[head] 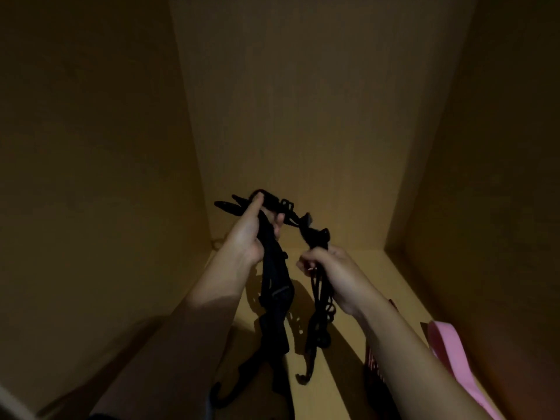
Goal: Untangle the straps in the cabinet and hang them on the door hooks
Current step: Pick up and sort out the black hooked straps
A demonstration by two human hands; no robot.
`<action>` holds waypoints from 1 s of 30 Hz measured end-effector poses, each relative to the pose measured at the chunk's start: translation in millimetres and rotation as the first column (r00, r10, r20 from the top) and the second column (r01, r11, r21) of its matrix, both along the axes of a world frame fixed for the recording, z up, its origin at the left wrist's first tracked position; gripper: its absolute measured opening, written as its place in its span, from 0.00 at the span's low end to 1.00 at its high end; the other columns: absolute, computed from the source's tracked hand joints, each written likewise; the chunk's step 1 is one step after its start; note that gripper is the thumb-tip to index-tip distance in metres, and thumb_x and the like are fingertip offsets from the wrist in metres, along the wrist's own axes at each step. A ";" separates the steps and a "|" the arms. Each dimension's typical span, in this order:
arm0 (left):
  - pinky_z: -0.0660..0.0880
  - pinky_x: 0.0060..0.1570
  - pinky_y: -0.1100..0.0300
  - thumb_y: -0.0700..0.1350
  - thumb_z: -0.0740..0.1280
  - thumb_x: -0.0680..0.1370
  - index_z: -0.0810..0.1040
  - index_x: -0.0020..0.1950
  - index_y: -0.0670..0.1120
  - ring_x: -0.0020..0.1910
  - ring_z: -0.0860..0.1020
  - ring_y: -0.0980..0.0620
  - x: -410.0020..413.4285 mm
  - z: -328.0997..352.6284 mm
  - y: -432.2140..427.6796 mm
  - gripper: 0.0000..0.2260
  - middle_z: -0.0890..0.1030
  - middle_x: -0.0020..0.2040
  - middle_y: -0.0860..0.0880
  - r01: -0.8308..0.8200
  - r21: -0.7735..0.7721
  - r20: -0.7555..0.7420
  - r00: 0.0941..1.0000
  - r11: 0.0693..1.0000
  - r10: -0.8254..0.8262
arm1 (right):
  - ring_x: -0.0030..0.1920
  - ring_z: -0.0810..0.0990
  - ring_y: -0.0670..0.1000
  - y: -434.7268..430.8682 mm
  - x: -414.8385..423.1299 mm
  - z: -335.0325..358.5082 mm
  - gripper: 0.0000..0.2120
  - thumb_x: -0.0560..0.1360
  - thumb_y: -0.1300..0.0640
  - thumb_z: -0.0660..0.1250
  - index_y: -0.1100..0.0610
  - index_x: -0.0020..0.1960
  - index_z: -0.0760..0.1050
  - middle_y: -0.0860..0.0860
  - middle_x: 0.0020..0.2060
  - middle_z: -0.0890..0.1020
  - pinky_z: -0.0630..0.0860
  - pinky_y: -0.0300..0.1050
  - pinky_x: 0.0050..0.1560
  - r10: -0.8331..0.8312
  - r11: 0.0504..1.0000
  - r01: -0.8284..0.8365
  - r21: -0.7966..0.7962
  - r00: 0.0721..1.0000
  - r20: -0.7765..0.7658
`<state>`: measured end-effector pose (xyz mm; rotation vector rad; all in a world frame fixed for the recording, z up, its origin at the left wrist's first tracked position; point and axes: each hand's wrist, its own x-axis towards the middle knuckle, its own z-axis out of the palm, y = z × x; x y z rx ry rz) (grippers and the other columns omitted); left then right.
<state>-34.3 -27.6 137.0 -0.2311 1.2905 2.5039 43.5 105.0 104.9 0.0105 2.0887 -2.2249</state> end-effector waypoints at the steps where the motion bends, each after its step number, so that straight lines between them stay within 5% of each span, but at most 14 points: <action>1: 0.69 0.20 0.70 0.53 0.64 0.77 0.78 0.43 0.44 0.21 0.75 0.59 2.1 -1.2 -1.1 0.13 0.79 0.31 0.50 0.041 -0.041 -0.012 0.999 0.998 -0.042 | 0.32 0.74 0.49 1.0 -1.0 2.5 0.08 0.77 0.59 0.61 0.57 0.39 0.71 0.51 0.30 0.76 0.72 0.39 0.38 -0.011 0.992 0.011 -0.130 1.000 0.003; 5: 0.68 0.24 0.68 0.51 0.61 0.78 0.79 0.38 0.44 0.25 0.72 0.59 20.3 -5.9 4.9 0.15 0.77 0.28 0.52 0.222 -0.329 -0.084 0.961 0.918 -0.263 | 0.30 0.74 0.47 -0.7 -1.0 19.8 0.08 0.78 0.54 0.61 0.57 0.44 0.73 0.51 0.30 0.76 0.73 0.39 0.34 -0.080 0.957 0.066 -0.283 0.996 -0.037; 7: 0.69 0.30 0.66 0.52 0.62 0.78 0.79 0.42 0.46 0.29 0.74 0.58 31.3 -5.5 10.4 0.12 0.79 0.29 0.54 0.246 -0.432 -0.131 0.935 0.867 -0.330 | 0.40 0.79 0.49 -5.8 -0.6 27.7 0.11 0.78 0.52 0.61 0.58 0.54 0.74 0.53 0.40 0.81 0.76 0.37 0.36 -0.140 0.961 0.130 -0.245 0.990 -0.025; 9: 0.71 0.35 0.65 0.52 0.63 0.77 0.80 0.50 0.46 0.34 0.79 0.58 40.3 -1.6 13.9 0.12 0.82 0.33 0.54 0.195 -0.496 -0.195 0.925 0.846 -0.327 | 0.59 0.76 0.52 -9.1 -1.4 32.2 0.24 0.78 0.49 0.61 0.57 0.71 0.62 0.56 0.61 0.76 0.75 0.41 0.51 -0.225 0.960 0.221 -0.174 0.974 -0.002; 11: 0.74 0.35 0.66 0.53 0.63 0.78 0.78 0.57 0.45 0.38 0.79 0.57 47.6 3.6 15.4 0.14 0.82 0.39 0.52 0.146 -0.534 -0.271 0.904 0.833 -0.332 | 0.64 0.71 0.51 -11.7 -0.7 35.7 0.30 0.78 0.47 0.59 0.54 0.75 0.52 0.53 0.68 0.69 0.69 0.46 0.63 -0.277 0.957 0.273 -0.102 0.961 -0.024; 12: 0.74 0.34 0.65 0.53 0.62 0.78 0.78 0.59 0.45 0.40 0.79 0.56 51.9 6.3 16.1 0.15 0.81 0.40 0.52 0.131 -0.553 -0.305 0.887 0.823 -0.347 | 0.61 0.71 0.47 -12.4 0.7 37.9 0.29 0.79 0.47 0.57 0.54 0.75 0.51 0.48 0.65 0.68 0.75 0.53 0.58 -0.285 0.955 0.280 -0.095 0.958 -0.040; 13: 0.73 0.34 0.65 0.53 0.62 0.78 0.77 0.60 0.44 0.41 0.78 0.55 56.6 9.0 16.5 0.16 0.80 0.41 0.52 0.117 -0.574 -0.336 0.869 0.810 -0.364 | 0.55 0.70 0.43 -13.8 2.6 41.0 0.27 0.79 0.47 0.56 0.54 0.75 0.53 0.45 0.60 0.68 0.68 0.34 0.43 -0.282 0.955 0.276 -0.106 0.959 -0.039; 14: 0.73 0.34 0.64 0.52 0.62 0.78 0.77 0.60 0.44 0.41 0.78 0.54 60.2 10.9 17.1 0.16 0.79 0.40 0.53 0.106 -0.594 -0.363 0.849 0.797 -0.383 | 0.50 0.70 0.41 -15.1 4.5 44.4 0.25 0.80 0.47 0.54 0.54 0.74 0.57 0.45 0.57 0.69 0.75 0.28 0.40 -0.276 0.954 0.270 -0.128 0.961 -0.025; 16: 0.73 0.33 0.65 0.50 0.61 0.79 0.76 0.60 0.46 0.39 0.77 0.55 68.2 13.9 18.8 0.14 0.78 0.39 0.53 0.109 -0.629 -0.393 0.810 0.769 -0.435 | 0.43 0.73 0.41 -18.2 9.4 50.7 0.23 0.80 0.45 0.53 0.54 0.71 0.63 0.47 0.55 0.75 0.72 0.30 0.22 -0.260 0.953 0.255 -0.162 0.966 -0.011; 21: 0.70 0.27 0.66 0.43 0.59 0.79 0.76 0.50 0.45 0.27 0.72 0.56 81.2 18.3 19.0 0.07 0.74 0.31 0.52 0.056 -0.679 -0.437 0.771 0.732 -0.464 | 0.42 0.79 0.46 -22.5 26.2 56.5 0.23 0.77 0.37 0.47 0.47 0.60 0.73 0.49 0.48 0.81 0.73 0.40 0.33 -0.165 0.986 0.165 -0.008 0.984 -0.065; 24: 0.70 0.27 0.63 0.44 0.59 0.78 0.77 0.47 0.45 0.29 0.72 0.52 87.5 22.7 15.9 0.08 0.74 0.32 0.50 0.018 -0.663 -0.461 0.778 0.748 -0.427 | 0.44 0.81 0.44 -21.3 41.8 59.8 0.17 0.79 0.41 0.49 0.44 0.52 0.74 0.48 0.47 0.82 0.75 0.36 0.39 -0.153 0.983 0.163 0.083 0.981 -0.118; 30: 0.67 0.24 0.65 0.42 0.61 0.77 0.71 0.33 0.45 0.23 0.69 0.55 109.7 26.7 -2.4 0.12 0.70 0.26 0.51 0.102 -0.645 -0.435 0.766 0.758 -0.473 | 0.37 0.81 0.48 -4.2 91.5 51.1 0.12 0.76 0.51 0.62 0.56 0.42 0.81 0.52 0.35 0.83 0.75 0.49 0.48 -0.217 0.924 0.253 0.286 0.964 -0.153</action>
